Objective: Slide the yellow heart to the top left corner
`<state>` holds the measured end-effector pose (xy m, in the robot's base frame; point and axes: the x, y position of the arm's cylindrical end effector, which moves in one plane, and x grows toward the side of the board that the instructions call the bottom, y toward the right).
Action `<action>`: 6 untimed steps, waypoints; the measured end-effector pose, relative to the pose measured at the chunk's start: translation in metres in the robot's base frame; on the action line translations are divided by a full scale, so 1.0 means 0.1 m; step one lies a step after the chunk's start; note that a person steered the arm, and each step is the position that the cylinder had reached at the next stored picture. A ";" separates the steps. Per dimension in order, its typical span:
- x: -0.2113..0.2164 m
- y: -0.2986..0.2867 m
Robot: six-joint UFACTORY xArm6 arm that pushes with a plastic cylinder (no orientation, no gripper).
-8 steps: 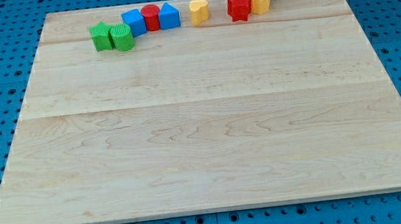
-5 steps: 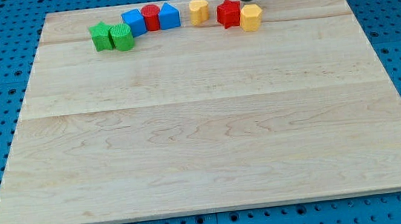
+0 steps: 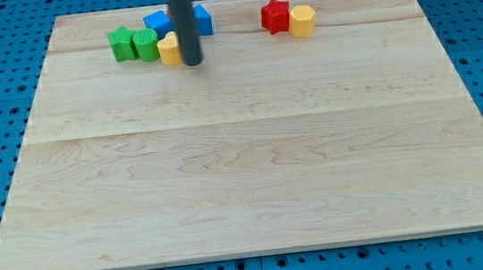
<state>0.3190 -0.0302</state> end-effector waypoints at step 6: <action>0.91 -1.22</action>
<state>0.4103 -0.1517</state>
